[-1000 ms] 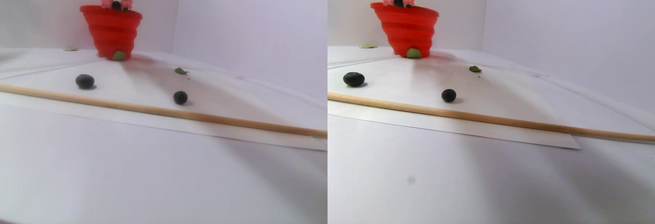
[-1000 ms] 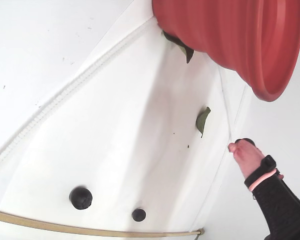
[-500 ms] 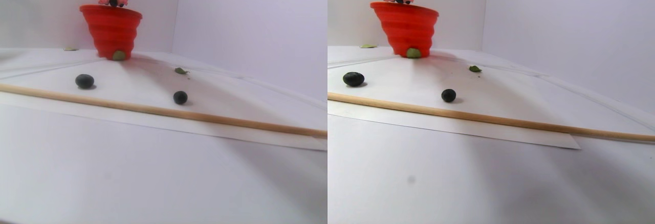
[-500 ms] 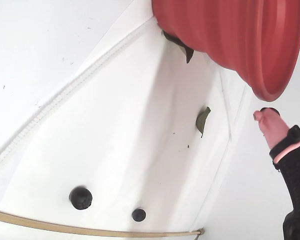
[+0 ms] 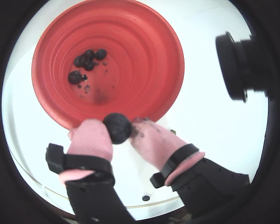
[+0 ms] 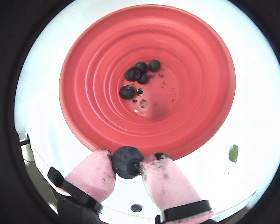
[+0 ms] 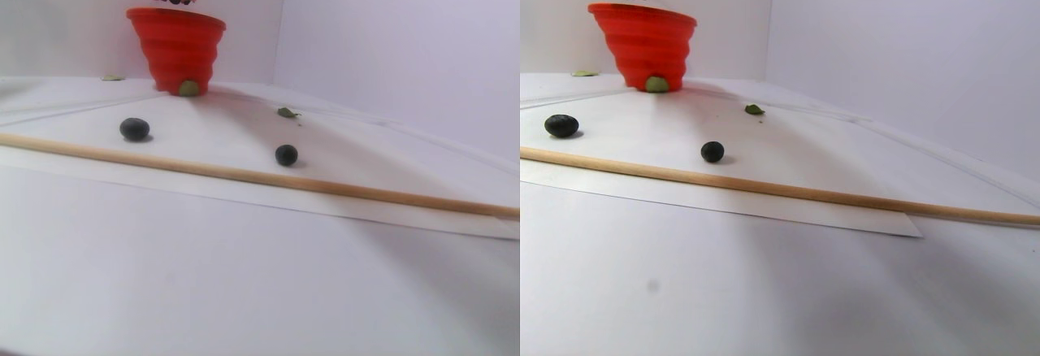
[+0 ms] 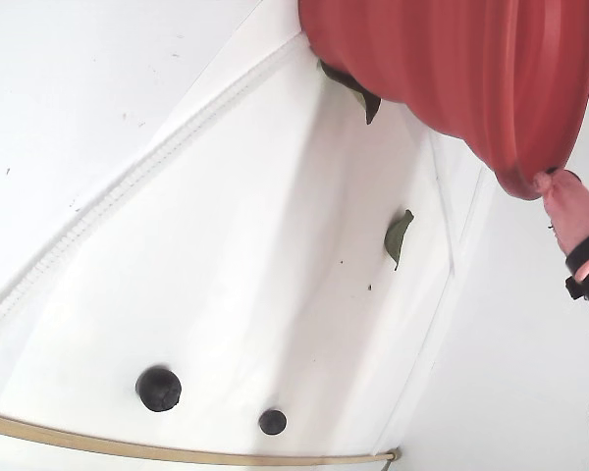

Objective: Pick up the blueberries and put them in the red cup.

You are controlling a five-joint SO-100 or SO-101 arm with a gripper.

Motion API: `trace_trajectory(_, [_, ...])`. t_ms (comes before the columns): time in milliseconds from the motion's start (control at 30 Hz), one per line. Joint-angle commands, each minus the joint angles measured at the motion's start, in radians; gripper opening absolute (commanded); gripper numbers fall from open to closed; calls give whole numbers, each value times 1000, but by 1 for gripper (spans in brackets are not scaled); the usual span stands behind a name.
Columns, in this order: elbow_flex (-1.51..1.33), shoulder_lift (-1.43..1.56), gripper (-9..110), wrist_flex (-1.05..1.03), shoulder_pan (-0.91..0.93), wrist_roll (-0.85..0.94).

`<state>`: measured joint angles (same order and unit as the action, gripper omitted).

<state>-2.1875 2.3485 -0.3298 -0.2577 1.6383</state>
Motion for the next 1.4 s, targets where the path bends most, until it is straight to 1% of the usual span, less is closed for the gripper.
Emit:
trace_trajectory(0, [101,3,10,52,-2,9])
trace_trajectory(267, [77,-12,12,138,-2,28])
trace_trajectory(400, [67,-15,15,176,0,21])
trace_trajectory(633, [52,8,17,184,-3,28])
trace_trajectory(1367, [23,160,15,-58,-81,34])
